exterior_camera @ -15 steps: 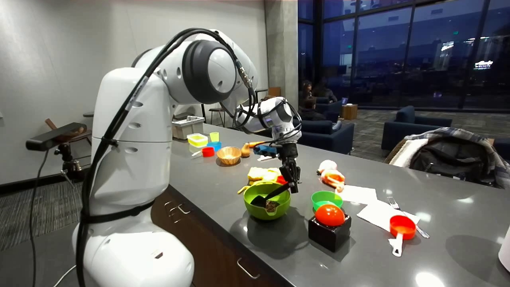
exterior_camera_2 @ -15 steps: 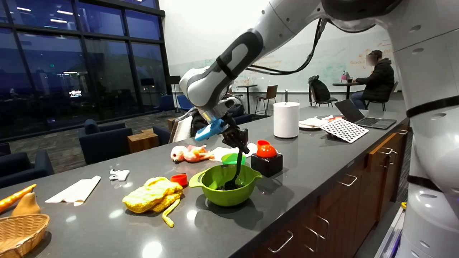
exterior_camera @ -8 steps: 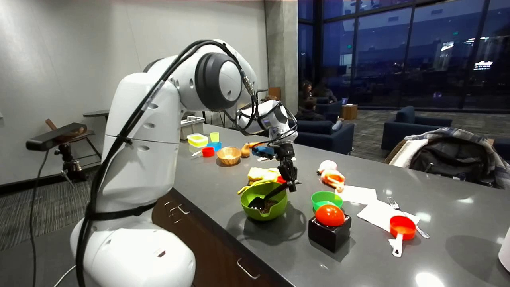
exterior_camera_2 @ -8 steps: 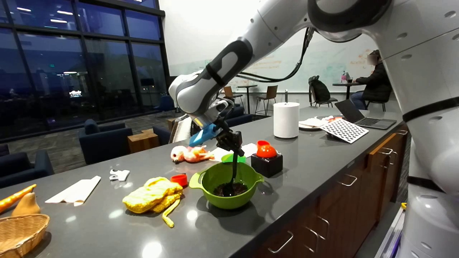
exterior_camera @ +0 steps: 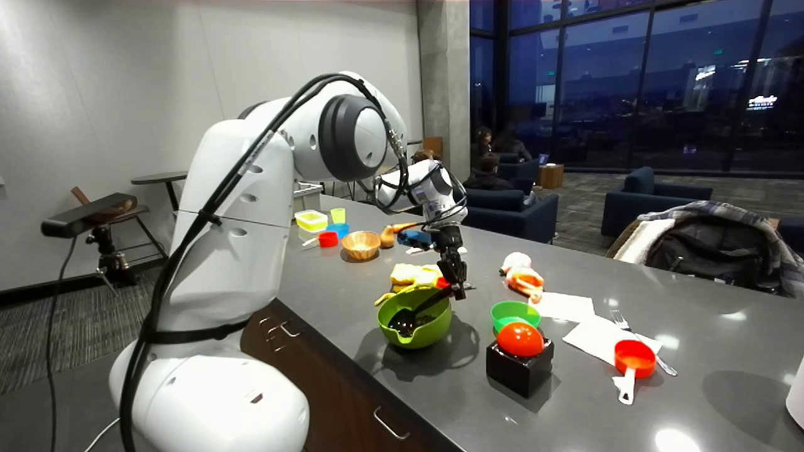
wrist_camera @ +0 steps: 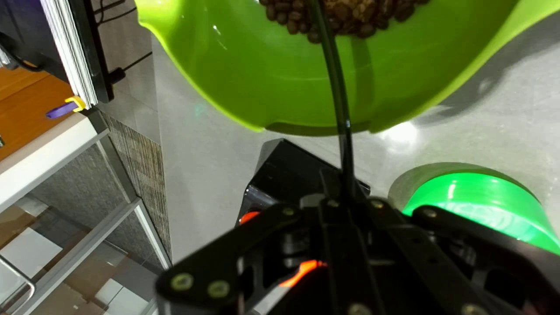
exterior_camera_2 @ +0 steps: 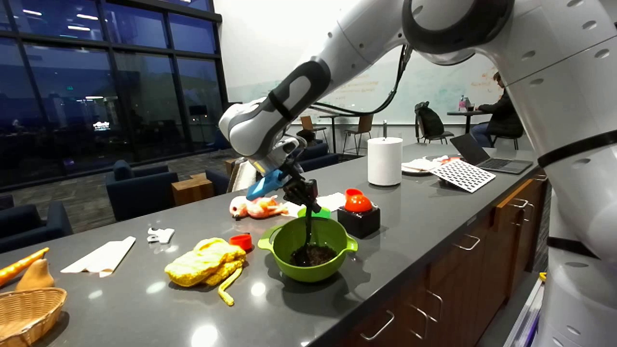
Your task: Use the black ladle to stir the contents in the light green bowl.
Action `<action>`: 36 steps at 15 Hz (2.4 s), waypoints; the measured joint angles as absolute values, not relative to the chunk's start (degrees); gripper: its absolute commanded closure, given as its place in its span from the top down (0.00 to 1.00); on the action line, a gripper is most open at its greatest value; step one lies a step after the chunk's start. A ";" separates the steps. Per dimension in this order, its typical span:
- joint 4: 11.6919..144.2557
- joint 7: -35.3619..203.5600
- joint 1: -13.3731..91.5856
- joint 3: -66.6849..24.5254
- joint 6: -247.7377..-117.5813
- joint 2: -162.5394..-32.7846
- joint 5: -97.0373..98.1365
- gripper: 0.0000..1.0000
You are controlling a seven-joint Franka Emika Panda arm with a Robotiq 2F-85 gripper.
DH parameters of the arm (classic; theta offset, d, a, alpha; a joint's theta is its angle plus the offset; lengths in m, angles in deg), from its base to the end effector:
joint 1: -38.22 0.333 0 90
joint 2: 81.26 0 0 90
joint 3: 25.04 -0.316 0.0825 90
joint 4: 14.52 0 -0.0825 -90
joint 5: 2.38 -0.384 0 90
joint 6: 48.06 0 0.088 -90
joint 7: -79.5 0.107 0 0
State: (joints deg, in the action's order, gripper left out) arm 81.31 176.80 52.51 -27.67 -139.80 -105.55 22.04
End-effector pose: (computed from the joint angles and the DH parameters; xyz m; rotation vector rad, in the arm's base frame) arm 0.5967 0.1338 0.3373 2.0193 -1.5037 0.0872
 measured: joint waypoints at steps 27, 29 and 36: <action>79.44 175.98 50.43 -24.43 -135.92 -106.36 29.10 0.01; 80.80 176.00 49.84 -24.41 -135.90 -105.52 28.83 0.01; 84.47 176.04 49.37 -24.58 -134.62 -102.11 23.82 0.01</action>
State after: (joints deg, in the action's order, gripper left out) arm 84.47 176.04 49.37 -24.58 -134.62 -102.11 23.82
